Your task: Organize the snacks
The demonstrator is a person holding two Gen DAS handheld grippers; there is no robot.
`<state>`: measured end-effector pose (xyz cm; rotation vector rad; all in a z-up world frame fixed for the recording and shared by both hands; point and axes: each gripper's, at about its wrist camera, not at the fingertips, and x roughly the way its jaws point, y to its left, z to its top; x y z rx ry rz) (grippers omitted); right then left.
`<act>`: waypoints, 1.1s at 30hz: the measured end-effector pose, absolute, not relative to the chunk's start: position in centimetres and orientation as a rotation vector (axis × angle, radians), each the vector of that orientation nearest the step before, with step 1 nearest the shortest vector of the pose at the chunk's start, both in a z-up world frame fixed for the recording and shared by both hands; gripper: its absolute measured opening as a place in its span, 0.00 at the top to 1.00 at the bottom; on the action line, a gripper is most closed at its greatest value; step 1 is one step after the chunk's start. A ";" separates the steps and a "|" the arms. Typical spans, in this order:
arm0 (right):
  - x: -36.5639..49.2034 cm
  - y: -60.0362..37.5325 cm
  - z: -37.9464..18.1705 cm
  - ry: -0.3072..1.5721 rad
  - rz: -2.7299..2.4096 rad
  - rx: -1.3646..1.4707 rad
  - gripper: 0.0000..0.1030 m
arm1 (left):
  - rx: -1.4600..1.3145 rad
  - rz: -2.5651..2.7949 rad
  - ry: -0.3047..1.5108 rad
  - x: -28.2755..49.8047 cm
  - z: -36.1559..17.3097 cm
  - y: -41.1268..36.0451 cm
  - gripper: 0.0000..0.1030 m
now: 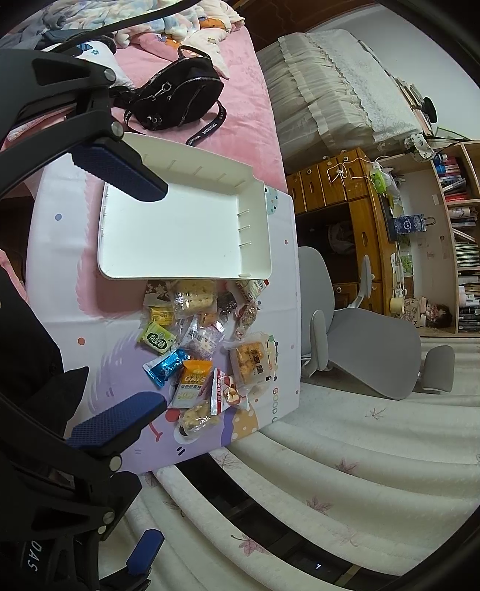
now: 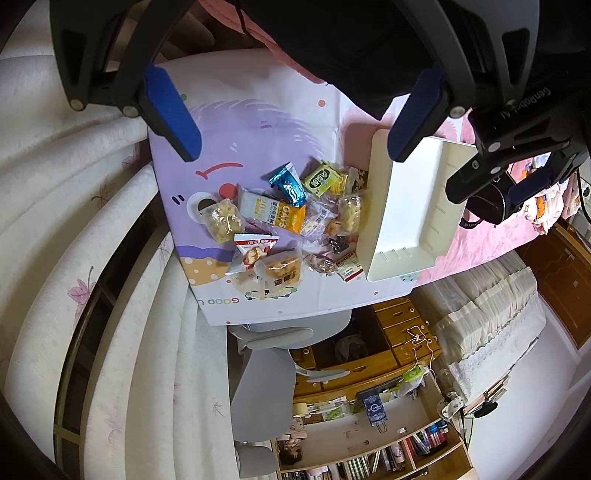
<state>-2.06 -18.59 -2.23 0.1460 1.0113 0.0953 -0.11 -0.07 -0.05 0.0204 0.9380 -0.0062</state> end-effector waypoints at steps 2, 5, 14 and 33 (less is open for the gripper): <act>-2.0 -18.5 -2.2 1.013 0.096 0.145 0.02 | 0.022 -0.005 0.938 -0.1 -0.1 -0.1 0.00; -2.0 -18.5 -2.3 1.013 0.095 0.146 0.02 | 0.021 -0.006 0.939 -0.1 -0.1 -0.1 0.00; -2.1 -18.4 -2.5 1.016 0.093 0.145 0.02 | 0.020 -0.009 0.944 0.0 0.5 0.0 0.00; -3.1 -17.5 -2.6 1.016 0.095 0.149 0.02 | 0.006 -0.021 0.945 -1.0 -0.2 0.5 0.00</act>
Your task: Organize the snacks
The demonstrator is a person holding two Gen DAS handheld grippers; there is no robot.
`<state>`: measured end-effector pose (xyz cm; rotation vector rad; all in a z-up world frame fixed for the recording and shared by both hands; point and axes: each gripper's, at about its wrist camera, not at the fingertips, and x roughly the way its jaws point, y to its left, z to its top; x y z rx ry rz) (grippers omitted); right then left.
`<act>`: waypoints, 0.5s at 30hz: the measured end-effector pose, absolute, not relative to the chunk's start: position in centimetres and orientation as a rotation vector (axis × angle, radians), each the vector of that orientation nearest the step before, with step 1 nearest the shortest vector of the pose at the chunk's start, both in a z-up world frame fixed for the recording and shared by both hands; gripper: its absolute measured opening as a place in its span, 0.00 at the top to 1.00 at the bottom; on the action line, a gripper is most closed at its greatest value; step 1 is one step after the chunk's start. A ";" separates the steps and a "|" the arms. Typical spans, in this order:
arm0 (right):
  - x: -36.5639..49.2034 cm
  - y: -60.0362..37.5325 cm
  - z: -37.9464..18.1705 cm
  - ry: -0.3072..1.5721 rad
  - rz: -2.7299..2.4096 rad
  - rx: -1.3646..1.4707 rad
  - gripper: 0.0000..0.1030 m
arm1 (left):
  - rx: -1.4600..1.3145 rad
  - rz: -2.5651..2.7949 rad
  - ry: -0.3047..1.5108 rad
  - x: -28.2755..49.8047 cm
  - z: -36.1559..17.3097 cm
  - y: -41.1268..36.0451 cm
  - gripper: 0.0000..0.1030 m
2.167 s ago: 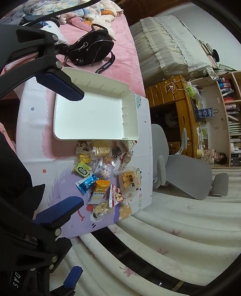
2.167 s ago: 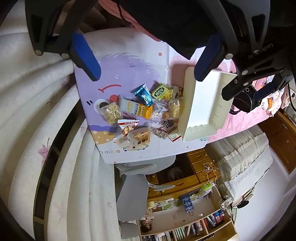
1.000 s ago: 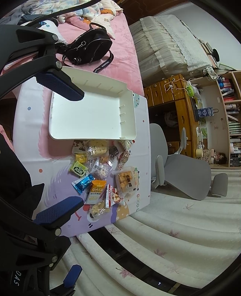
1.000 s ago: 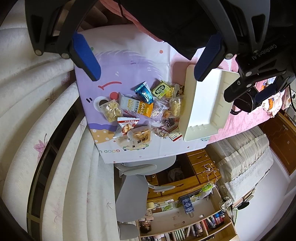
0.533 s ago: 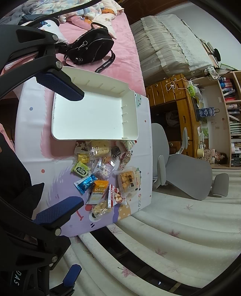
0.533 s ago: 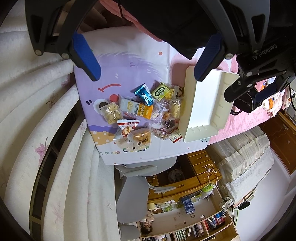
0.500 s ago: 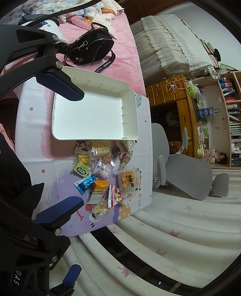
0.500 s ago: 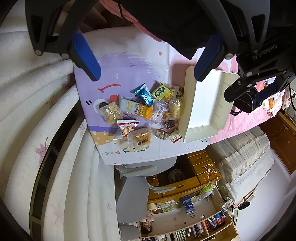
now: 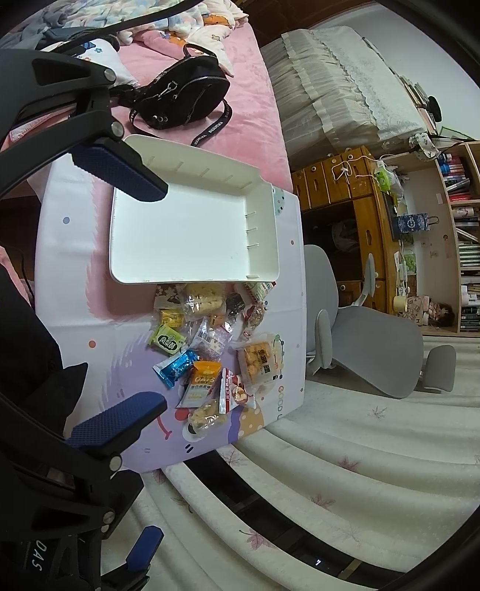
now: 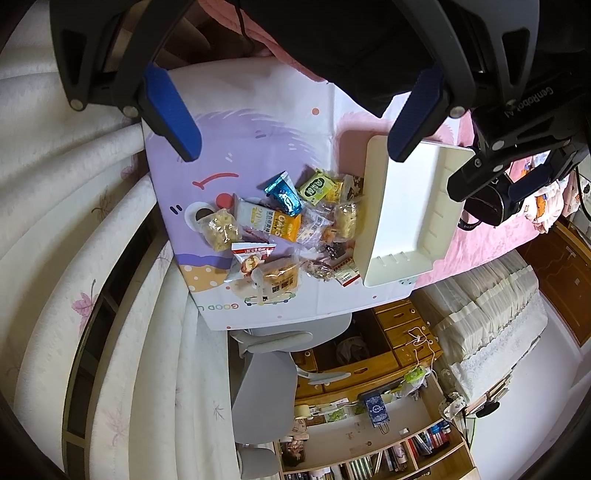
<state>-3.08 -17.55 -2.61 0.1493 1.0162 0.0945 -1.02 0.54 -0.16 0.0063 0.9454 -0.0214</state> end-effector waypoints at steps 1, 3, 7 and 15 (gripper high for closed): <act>-3.2 -17.4 -2.9 1.015 0.094 0.149 0.02 | 0.005 -0.023 0.945 -1.2 -0.2 0.7 0.00; -3.2 -17.5 -3.0 1.007 0.096 0.143 0.02 | 0.008 -0.024 0.943 -1.1 -0.1 0.7 0.00; -3.3 -16.4 -2.4 0.994 0.087 0.138 0.02 | 0.017 -0.028 0.928 -1.4 -0.1 1.1 0.00; -4.6 -15.8 -1.3 0.952 0.043 0.160 0.02 | 0.038 -0.091 0.940 -0.6 0.5 2.3 0.00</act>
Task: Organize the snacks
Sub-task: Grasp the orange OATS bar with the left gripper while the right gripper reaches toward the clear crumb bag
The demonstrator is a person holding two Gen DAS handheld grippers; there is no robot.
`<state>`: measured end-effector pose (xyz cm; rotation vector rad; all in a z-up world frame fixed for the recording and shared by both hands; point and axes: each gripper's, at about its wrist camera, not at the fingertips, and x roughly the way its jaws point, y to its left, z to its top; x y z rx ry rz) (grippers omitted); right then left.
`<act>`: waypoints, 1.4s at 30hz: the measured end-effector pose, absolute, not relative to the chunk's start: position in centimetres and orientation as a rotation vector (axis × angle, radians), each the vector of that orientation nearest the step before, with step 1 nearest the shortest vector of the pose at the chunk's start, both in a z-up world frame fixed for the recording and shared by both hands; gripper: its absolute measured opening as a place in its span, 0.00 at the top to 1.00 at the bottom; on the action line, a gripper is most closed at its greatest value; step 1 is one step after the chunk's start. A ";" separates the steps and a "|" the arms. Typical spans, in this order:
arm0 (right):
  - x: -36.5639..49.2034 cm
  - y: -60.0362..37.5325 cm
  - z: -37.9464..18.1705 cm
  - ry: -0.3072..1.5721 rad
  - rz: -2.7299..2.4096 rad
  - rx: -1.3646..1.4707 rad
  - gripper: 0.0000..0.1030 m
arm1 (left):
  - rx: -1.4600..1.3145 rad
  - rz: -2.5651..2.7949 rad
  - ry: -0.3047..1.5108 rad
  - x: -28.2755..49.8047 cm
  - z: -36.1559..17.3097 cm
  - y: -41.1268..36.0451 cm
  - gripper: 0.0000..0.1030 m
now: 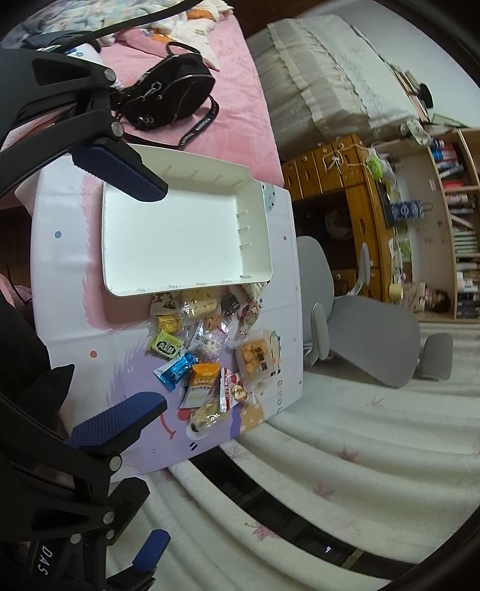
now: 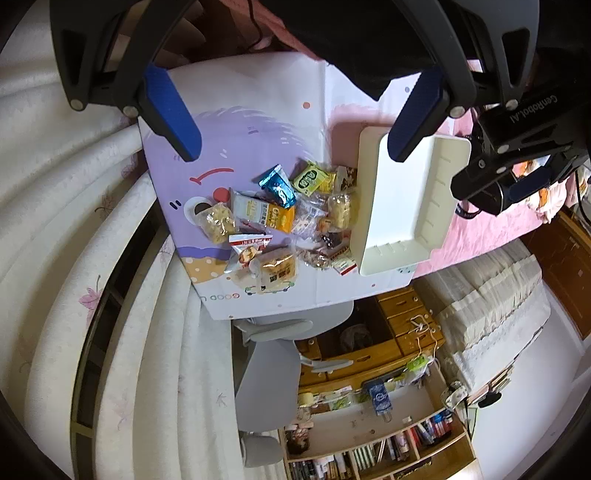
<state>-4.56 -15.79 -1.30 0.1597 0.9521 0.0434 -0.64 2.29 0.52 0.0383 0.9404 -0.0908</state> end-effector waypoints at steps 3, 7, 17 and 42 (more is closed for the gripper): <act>-4.7 -15.5 -1.3 0.944 0.029 0.170 0.02 | 0.056 -0.130 0.948 -0.2 0.5 2.5 0.00; -5.3 -15.0 -1.4 0.926 -0.005 0.174 0.02 | 0.053 -0.178 0.964 0.4 0.4 2.9 0.00; -6.2 -15.8 -1.3 0.844 -0.078 0.128 0.02 | 0.067 -0.234 1.021 2.5 -0.9 1.9 0.00; 4.2 -25.7 -5.7 0.871 0.140 -0.006 0.02 | -0.118 -0.033 1.206 10.5 -6.5 -7.5 0.00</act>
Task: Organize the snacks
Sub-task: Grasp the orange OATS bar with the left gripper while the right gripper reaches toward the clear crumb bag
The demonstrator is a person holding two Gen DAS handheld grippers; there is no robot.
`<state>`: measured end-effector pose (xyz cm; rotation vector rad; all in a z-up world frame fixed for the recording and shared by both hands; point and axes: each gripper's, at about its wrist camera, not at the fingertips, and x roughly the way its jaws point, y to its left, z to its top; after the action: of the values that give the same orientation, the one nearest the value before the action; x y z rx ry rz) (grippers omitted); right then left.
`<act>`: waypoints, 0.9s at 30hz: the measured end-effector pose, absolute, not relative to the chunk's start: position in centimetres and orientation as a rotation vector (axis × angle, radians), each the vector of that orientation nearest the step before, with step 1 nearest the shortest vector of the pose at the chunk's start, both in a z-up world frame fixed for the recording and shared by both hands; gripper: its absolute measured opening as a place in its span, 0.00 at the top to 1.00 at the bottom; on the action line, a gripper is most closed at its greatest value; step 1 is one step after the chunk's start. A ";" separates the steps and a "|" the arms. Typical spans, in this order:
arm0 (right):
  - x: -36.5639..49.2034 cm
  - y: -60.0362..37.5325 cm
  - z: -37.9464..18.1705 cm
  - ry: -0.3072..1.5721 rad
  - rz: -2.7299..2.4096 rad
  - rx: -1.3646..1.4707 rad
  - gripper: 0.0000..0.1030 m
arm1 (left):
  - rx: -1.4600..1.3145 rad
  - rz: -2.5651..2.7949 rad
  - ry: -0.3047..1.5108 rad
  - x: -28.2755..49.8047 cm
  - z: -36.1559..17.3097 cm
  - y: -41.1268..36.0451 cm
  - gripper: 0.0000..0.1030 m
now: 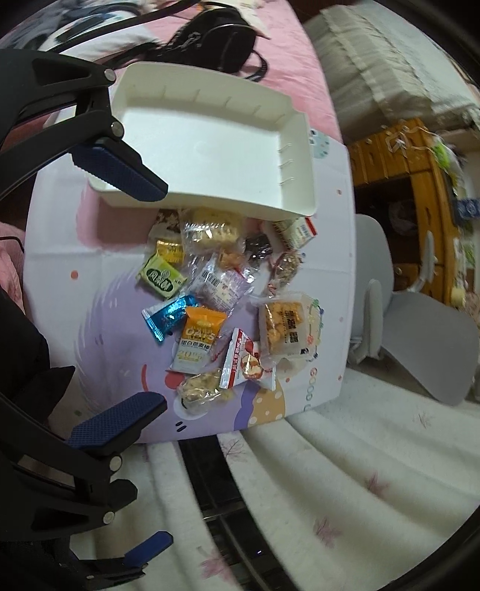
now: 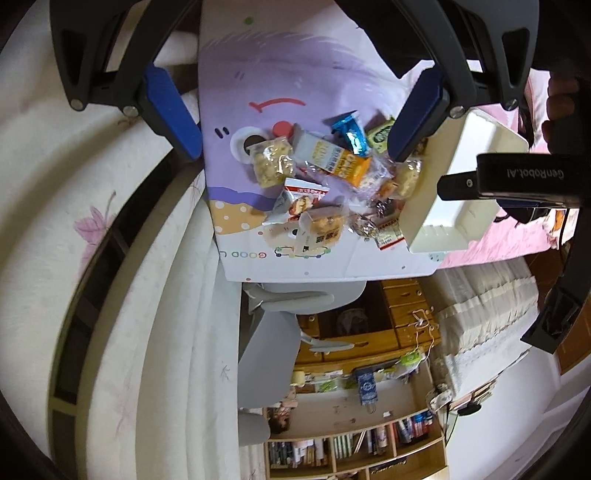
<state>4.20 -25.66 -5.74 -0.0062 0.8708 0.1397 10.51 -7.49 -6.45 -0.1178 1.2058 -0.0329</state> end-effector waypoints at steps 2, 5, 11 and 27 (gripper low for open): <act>5.3 -26.4 -6.9 0.885 0.159 -0.021 0.02 | -0.141 -0.005 1.223 11.1 -7.3 -8.0 0.00; 6.6 -27.2 -8.6 0.911 0.184 -0.026 0.02 | -0.172 0.043 1.255 12.2 -8.6 -8.7 0.00; 9.1 -28.7 -12.4 0.971 0.226 -0.038 0.05 | -0.272 0.122 1.328 14.3 -12.1 -9.6 0.01; 13.8 -29.4 -21.5 0.991 0.302 -0.037 0.10 | -0.618 0.348 1.484 17.1 -22.5 -10.3 0.01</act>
<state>13.78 -29.40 -21.48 -0.0366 0.9908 0.3022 17.13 -10.26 -22.53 -0.6179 1.4837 0.3481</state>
